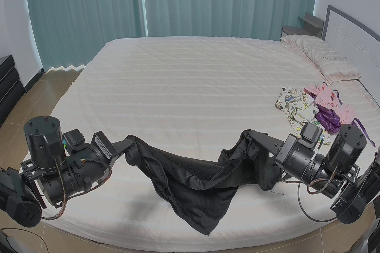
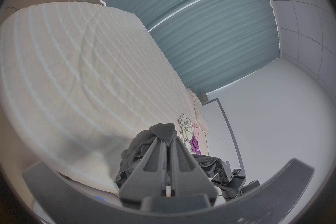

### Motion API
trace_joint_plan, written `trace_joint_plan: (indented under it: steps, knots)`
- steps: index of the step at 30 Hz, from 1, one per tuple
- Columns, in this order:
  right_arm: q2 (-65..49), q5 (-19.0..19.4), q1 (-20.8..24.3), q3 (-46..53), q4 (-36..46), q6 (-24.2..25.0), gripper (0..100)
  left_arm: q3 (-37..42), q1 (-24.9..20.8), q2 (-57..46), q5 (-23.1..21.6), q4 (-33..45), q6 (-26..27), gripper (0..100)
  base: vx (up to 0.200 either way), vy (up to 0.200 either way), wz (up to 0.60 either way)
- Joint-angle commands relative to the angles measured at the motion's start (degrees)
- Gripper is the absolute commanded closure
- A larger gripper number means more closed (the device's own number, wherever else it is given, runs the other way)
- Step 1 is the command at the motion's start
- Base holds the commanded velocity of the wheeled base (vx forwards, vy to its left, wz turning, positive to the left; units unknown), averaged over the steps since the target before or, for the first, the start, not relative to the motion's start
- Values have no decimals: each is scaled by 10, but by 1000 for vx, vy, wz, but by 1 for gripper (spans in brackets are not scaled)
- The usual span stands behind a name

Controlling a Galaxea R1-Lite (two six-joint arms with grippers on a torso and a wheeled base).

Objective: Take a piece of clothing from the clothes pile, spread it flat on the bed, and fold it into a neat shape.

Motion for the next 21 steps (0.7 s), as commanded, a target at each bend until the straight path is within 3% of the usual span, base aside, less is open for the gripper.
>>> trace_joint_plan:
  steps: [1,6,11,21]
  knots:
    - [-1,0,-1,0,-6,0,100,0,1,3,0,0,0,100,0,200,0]
    - [-1,0,-13,-3,-6,-1,100,0,-1,3,-1,1,0,100,0,40,0]
    - [-3,5,-59,-10,-6,-17,100,-2,-5,5,-1,1,0,100,0,0,0]
    - [-52,2,-64,72,-6,-27,100,-2,-30,-5,0,6,5,100,-200,0,0]
